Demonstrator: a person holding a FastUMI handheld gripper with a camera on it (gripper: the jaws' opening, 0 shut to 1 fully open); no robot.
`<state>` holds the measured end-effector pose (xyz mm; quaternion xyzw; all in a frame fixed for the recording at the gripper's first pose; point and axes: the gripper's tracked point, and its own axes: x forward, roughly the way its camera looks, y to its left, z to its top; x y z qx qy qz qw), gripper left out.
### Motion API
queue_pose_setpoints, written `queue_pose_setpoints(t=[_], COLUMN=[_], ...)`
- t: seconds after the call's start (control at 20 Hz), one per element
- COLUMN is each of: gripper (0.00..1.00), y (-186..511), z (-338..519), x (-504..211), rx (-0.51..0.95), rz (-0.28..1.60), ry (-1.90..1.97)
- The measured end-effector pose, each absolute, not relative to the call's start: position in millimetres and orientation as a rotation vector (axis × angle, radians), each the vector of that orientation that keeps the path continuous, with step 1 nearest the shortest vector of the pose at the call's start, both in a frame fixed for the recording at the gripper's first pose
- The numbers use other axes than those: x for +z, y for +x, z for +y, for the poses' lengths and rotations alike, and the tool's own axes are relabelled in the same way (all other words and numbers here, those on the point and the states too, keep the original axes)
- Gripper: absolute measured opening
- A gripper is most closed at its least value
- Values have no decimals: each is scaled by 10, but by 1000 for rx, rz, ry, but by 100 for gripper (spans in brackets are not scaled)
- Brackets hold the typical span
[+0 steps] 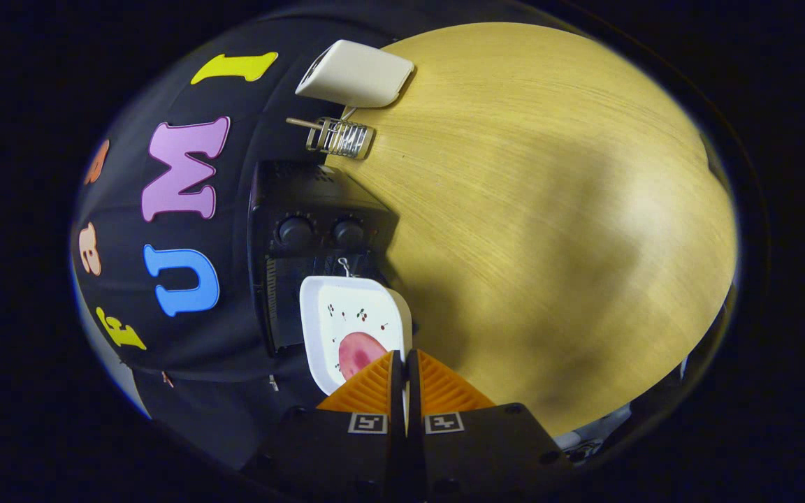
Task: Open the toaster oven, put the food inside, and close the toaster oven door.
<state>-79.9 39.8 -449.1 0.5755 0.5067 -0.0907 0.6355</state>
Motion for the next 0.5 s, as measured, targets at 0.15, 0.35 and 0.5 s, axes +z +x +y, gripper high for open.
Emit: queue_pose_setpoints(t=[0.15, 0.35, 0.5], gripper=[5, 5, 5], y=[-576, -244, 57], z=[798, 1219, 1464], x=[-4526, -4610, -4681], rx=[-292, -421, -503], rz=[1115, 1041, 967], ry=[1346, 1414, 1460])
